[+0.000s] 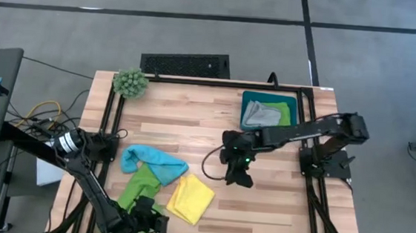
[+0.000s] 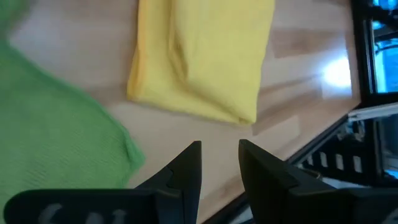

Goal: Fold microfiber towels
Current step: Fold the yellow microfiber cloth

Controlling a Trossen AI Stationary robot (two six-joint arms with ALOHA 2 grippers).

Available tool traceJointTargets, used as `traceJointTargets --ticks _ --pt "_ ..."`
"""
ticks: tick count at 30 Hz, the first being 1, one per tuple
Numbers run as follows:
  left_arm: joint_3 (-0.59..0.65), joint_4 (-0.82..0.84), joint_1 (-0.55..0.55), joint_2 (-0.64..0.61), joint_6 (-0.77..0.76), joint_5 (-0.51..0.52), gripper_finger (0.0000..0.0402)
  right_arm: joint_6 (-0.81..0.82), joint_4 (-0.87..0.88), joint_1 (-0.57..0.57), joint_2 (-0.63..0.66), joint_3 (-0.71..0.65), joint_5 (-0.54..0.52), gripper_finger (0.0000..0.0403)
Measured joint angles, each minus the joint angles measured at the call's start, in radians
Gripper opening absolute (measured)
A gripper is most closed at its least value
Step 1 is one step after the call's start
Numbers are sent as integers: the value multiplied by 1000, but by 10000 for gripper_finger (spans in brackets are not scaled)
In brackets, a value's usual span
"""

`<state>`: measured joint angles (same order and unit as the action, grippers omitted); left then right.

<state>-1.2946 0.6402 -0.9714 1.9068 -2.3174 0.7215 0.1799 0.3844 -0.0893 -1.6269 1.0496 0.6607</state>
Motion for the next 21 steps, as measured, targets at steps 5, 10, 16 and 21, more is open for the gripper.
traceJointTargets --ticks 5,10,16,21 --pt "110 -204 2 -2 -3 -10 98 -1 -31 21 -108 0 103 127" --pt "159 -286 15 -2 -8 -64 98 -1 -69 28 -196 0 127 127" --pt "173 -313 68 -2 -14 -22 98 28 -202 37 -280 1 200 127" --pt "173 -288 86 -2 -17 1 98 87 -304 50 -335 1 246 127"
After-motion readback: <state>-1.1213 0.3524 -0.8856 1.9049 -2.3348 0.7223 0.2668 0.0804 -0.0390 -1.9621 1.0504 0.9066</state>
